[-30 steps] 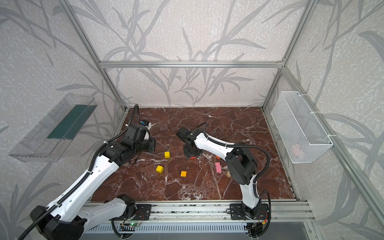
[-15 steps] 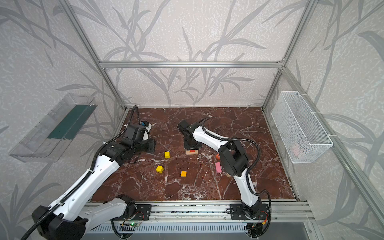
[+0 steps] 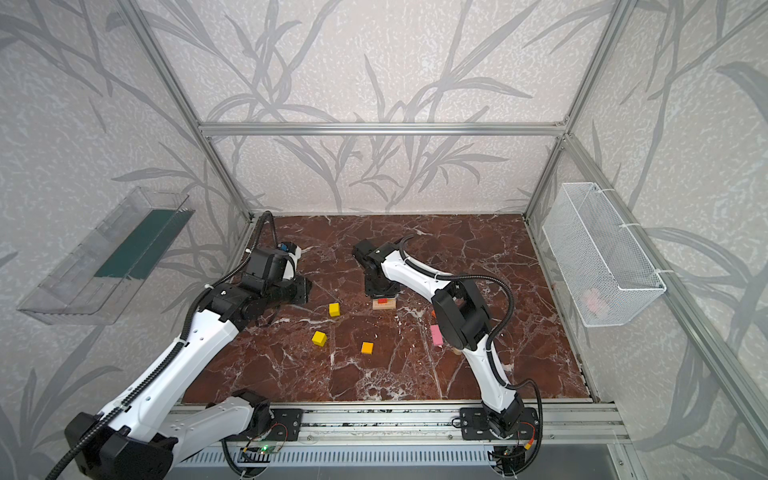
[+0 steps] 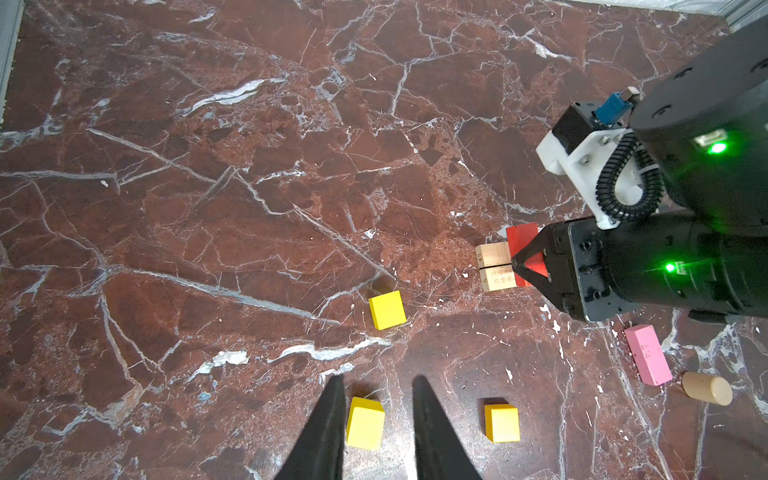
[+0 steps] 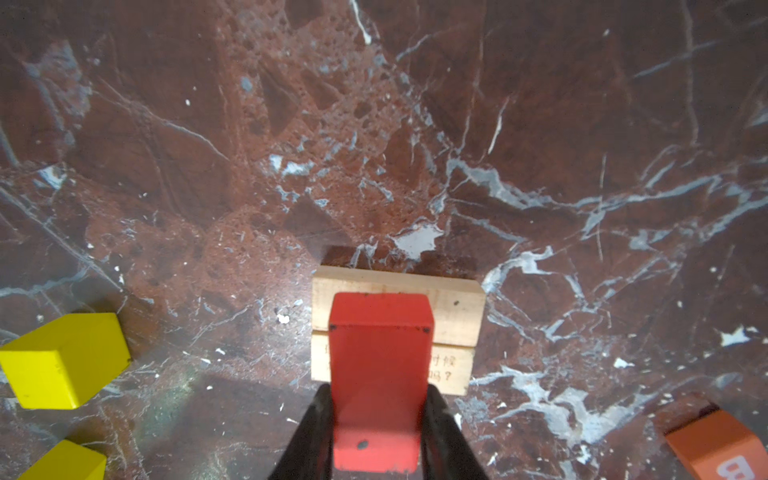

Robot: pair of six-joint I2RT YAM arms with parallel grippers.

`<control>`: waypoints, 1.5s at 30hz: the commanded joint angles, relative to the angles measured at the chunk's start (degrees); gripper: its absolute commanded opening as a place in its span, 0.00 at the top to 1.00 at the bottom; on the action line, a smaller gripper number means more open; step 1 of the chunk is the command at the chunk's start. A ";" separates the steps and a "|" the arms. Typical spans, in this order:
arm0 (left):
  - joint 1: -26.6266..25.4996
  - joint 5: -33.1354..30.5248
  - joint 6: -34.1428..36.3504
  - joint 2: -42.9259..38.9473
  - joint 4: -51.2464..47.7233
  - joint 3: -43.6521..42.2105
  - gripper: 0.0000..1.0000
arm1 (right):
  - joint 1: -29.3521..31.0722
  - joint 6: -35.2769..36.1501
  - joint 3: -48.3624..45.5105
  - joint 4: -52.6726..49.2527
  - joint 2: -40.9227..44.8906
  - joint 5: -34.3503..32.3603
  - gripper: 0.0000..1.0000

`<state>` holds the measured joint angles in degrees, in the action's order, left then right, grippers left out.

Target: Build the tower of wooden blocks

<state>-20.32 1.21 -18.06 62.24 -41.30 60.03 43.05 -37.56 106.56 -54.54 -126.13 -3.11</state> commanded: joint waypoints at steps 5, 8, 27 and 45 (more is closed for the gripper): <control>0.58 0.63 0.22 -0.30 -0.14 -1.11 0.73 | -0.20 -0.90 0.75 -2.19 -1.37 -0.49 1.00; 0.63 0.63 0.21 -0.58 -0.05 -1.22 0.73 | -0.24 -1.04 0.57 -2.26 -1.29 -0.71 1.00; 0.80 1.05 -0.04 -0.80 0.16 -1.84 0.73 | -0.23 -1.97 -0.92 -2.50 -0.58 -1.78 1.00; 1.07 1.37 -0.13 -0.44 0.24 -1.98 0.73 | -0.41 -2.52 -1.18 -2.84 -1.01 -2.23 1.00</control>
<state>-19.57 2.09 -18.15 62.24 -41.12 58.76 42.89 -39.42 105.89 -55.61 -126.74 -4.16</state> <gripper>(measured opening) 0.275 0.319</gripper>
